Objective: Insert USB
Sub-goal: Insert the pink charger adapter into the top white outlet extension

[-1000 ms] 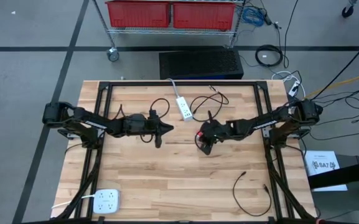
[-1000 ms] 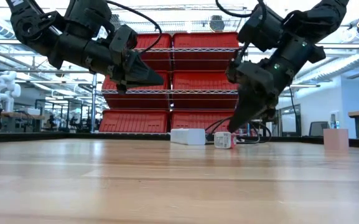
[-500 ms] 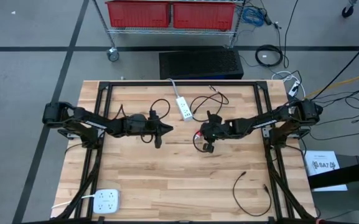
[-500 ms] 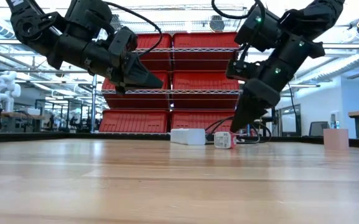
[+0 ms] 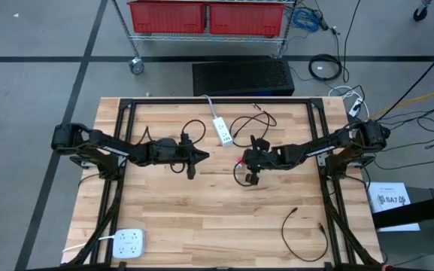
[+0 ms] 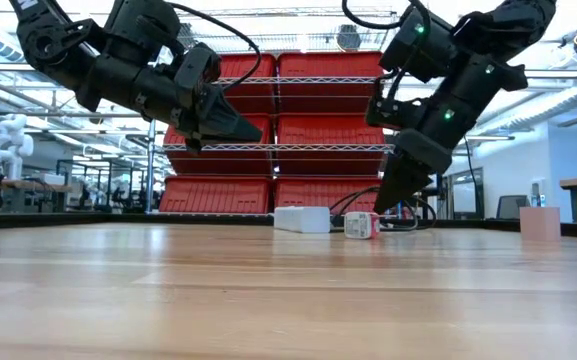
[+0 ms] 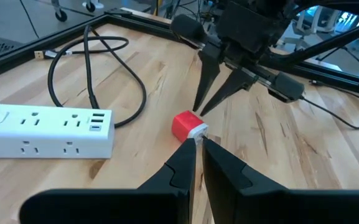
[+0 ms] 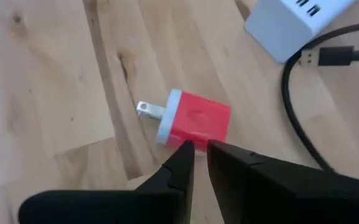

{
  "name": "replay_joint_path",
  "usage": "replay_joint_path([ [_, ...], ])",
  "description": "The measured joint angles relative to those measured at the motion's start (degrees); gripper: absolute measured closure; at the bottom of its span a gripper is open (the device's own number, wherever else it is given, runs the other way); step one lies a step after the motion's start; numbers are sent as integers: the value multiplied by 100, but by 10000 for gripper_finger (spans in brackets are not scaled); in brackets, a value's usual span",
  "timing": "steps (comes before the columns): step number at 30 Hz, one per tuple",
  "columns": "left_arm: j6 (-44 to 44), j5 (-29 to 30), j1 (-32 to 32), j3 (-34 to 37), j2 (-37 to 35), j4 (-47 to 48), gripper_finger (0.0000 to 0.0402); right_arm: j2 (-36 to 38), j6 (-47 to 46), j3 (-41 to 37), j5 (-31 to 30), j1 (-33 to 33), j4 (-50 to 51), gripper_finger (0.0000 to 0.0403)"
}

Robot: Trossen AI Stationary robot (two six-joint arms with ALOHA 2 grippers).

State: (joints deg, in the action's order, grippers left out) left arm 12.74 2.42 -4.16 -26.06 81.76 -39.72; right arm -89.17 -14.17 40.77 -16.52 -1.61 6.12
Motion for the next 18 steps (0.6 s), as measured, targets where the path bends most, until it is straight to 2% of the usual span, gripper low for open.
replay_joint_path([
  [7, -3, 0, 0, 0, 0, -2, 366, 0, -258, 0, -35, -235, 1, 365],
  [11, -5, 0, 1, 0, 0, -3, 366, 0, -119, 0, -609, -381, -359, 365],
  [18, -9, 0, -1, 0, 0, -4, 366, 0, -103, 0, -695, -201, -265, 365],
])
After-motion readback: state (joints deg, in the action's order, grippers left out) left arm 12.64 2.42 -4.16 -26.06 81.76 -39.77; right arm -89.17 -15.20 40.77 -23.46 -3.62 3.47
